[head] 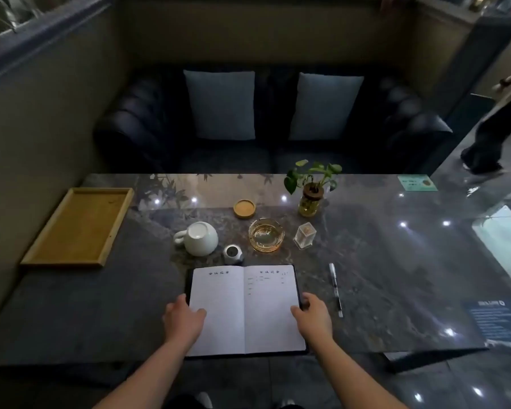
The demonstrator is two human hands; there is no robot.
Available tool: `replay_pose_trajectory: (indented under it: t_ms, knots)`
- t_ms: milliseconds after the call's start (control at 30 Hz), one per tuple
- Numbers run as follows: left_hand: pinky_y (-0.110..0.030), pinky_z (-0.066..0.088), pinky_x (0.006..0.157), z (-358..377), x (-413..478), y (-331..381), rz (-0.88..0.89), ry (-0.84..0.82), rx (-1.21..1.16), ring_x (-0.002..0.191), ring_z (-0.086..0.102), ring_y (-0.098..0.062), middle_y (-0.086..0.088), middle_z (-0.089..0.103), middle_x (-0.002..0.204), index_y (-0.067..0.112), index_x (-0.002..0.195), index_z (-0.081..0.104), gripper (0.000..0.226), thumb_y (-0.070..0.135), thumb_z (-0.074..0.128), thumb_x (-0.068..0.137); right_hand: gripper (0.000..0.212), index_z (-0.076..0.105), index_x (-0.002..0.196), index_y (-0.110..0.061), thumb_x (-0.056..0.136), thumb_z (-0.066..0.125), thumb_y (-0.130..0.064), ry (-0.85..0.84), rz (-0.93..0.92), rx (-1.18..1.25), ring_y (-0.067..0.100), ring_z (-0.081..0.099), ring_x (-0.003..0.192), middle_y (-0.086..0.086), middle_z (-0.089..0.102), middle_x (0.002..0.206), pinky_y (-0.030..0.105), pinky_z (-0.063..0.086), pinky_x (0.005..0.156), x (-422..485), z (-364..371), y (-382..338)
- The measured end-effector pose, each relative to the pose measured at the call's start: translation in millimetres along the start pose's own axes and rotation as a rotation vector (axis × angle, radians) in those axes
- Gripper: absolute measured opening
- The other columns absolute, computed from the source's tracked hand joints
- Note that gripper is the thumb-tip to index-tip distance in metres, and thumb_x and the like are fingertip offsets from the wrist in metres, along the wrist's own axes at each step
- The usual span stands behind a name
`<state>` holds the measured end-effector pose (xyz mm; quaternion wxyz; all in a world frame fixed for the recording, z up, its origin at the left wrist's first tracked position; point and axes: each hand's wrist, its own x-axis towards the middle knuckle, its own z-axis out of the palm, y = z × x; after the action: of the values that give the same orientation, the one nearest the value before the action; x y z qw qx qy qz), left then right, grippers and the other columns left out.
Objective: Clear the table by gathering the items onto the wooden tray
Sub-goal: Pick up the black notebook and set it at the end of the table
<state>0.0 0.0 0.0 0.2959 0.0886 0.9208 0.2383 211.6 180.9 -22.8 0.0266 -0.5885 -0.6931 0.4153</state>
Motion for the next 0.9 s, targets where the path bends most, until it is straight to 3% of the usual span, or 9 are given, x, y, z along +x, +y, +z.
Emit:
replay_pose_trajectory:
  t_ms: [133,233,300,400,467,567,767,833,900]
  knots:
    - [-0.049,0.047,0.101,-7.3,8.7,-3.3,-0.080,0.020,-0.126,0.123,0.052,-0.039,-0.019,0.051,0.139,0.006,0.144,0.040,0.063,0.025,0.063,0.088,0.052,0.052,0.137,-0.014,0.089,0.067,-0.027,-0.012,0.045,0.019,0.024,0.061,0.109,0.007,0.060,0.129,0.037,0.049,0.091,-0.7,-5.3,-6.8]
    - [-0.044,0.055,0.083,-12.4,9.8,-0.5,-0.045,-0.002,-0.291,0.092,0.064,-0.029,-0.009,0.067,0.107,0.008,0.123,0.061,0.036,0.017,0.062,0.088,0.058,0.049,0.141,-0.013,0.089,0.068,-0.027,-0.014,0.100,0.090,0.024,0.060,0.111,0.005,0.063,0.123,0.037,0.048,0.093,2.6,-6.6,-7.0]
    - [-0.044,0.057,0.077,-17.2,8.3,5.5,0.009,-0.006,-0.374,0.084,0.066,-0.025,-0.007,0.070,0.097,0.009,0.110,0.068,0.024,0.014,0.062,0.088,0.059,0.048,0.142,-0.011,0.089,0.068,-0.027,-0.013,0.140,0.160,0.024,0.061,0.110,0.005,0.066,0.120,0.038,0.048,0.094,4.5,-7.0,-6.5]
    - [-0.044,0.058,0.076,-19.5,-3.4,22.5,0.133,-0.029,-0.394,0.084,0.067,-0.019,-0.002,0.072,0.095,0.020,0.098,0.069,0.014,0.014,0.063,0.087,0.046,0.059,0.133,-0.009,0.092,0.066,-0.027,-0.024,0.176,0.285,0.023,0.064,0.106,0.005,0.069,0.117,0.039,0.052,0.093,7.6,-5.7,-4.6]
    - [-0.040,0.057,0.077,-14.5,-14.1,34.0,0.228,-0.048,-0.363,0.087,0.065,-0.013,0.005,0.070,0.098,0.026,0.104,0.066,0.019,0.018,0.065,0.086,0.031,0.070,0.115,-0.008,0.094,0.064,-0.030,-0.045,0.211,0.430,0.021,0.066,0.092,0.005,0.073,0.103,0.040,0.055,0.084,7.9,-5.9,-4.4]
    - [-0.034,0.055,0.077,-0.7,-31.5,53.0,0.325,-0.103,-0.351,0.090,0.063,-0.006,0.015,0.068,0.097,0.030,0.110,0.065,0.026,0.024,0.068,0.085,0.040,0.068,0.100,-0.003,0.095,0.060,-0.041,-0.102,0.276,0.606,0.020,0.059,0.072,0.007,0.072,0.085,0.032,0.047,0.065,6.0,-8.2,-9.3]
    - [-0.029,0.050,0.091,30.7,-48.0,72.9,0.471,-0.239,-0.273,0.100,0.060,-0.004,0.012,0.064,0.108,0.028,0.113,0.069,0.028,0.035,0.069,0.086,0.052,0.066,0.092,-0.017,0.087,0.055,-0.068,-0.208,0.239,0.713,0.022,0.071,0.092,0.001,0.073,0.085,0.037,0.056,0.081,3.0,-13.7,-20.2]
    - [-0.026,0.050,0.089,36.7,-47.1,69.5,0.468,-0.260,-0.262,0.097,0.062,-0.003,0.008,0.066,0.108,0.026,0.112,0.070,0.026,0.029,0.069,0.086,0.055,0.065,0.099,-0.012,0.084,0.063,-0.065,-0.210,0.199,0.655,0.022,0.073,0.085,0.005,0.073,0.089,0.034,0.058,0.068,2.2,-14.1,-20.6]
    - [-0.027,0.052,0.087,36.9,-43.5,62.4,0.438,-0.275,-0.260,0.094,0.063,-0.007,0.001,0.067,0.107,0.025,0.109,0.070,0.025,0.020,0.070,0.084,0.041,0.062,0.105,-0.009,0.084,0.075,-0.041,-0.186,0.131,0.576,0.021,0.075,0.079,0.006,0.076,0.092,0.031,0.057,0.061,2.6,-11.6,-16.5]
